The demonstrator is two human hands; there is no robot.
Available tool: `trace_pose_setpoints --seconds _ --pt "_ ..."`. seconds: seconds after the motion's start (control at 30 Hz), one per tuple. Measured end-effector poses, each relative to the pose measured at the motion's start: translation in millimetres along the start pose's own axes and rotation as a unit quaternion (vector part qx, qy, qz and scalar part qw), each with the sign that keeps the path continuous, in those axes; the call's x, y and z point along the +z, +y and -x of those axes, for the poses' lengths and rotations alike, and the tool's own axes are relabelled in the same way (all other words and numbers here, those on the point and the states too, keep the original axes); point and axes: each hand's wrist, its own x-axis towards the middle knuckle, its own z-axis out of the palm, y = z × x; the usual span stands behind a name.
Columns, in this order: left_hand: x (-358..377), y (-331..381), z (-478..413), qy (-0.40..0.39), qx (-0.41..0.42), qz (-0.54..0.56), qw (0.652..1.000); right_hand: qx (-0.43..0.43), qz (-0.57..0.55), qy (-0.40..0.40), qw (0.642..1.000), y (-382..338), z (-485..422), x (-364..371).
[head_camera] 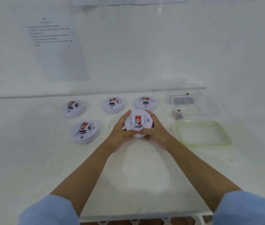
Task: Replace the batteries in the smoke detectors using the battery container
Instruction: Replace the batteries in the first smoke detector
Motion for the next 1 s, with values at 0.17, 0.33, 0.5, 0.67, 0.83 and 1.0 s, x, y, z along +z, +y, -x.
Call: trace_pose_setpoints --seconds 0.17,0.33,0.5,0.67,0.83,1.0 --pt "-10 -7 0 0.025 0.021 -0.035 0.999 -0.016 0.039 0.022 0.999 13 -4 9" --pt "-11 -7 2 0.031 0.035 -0.047 0.998 -0.024 0.056 0.013 0.998 16 -10 10" --pt "-11 -8 2 0.030 0.042 -0.076 0.996 0.002 0.055 -0.003 0.998 14 -8 10" --pt "-13 -9 0 0.025 0.043 -0.095 0.994 0.008 0.036 -0.001 0.999 13 -5 8" --pt "-12 -10 0 0.027 0.047 -0.111 0.992 0.009 0.034 -0.010 0.999 13 -2 8" --pt "-11 -11 0 0.040 0.057 -0.125 0.990 0.018 0.025 -0.008 1.000 13 -2 7"
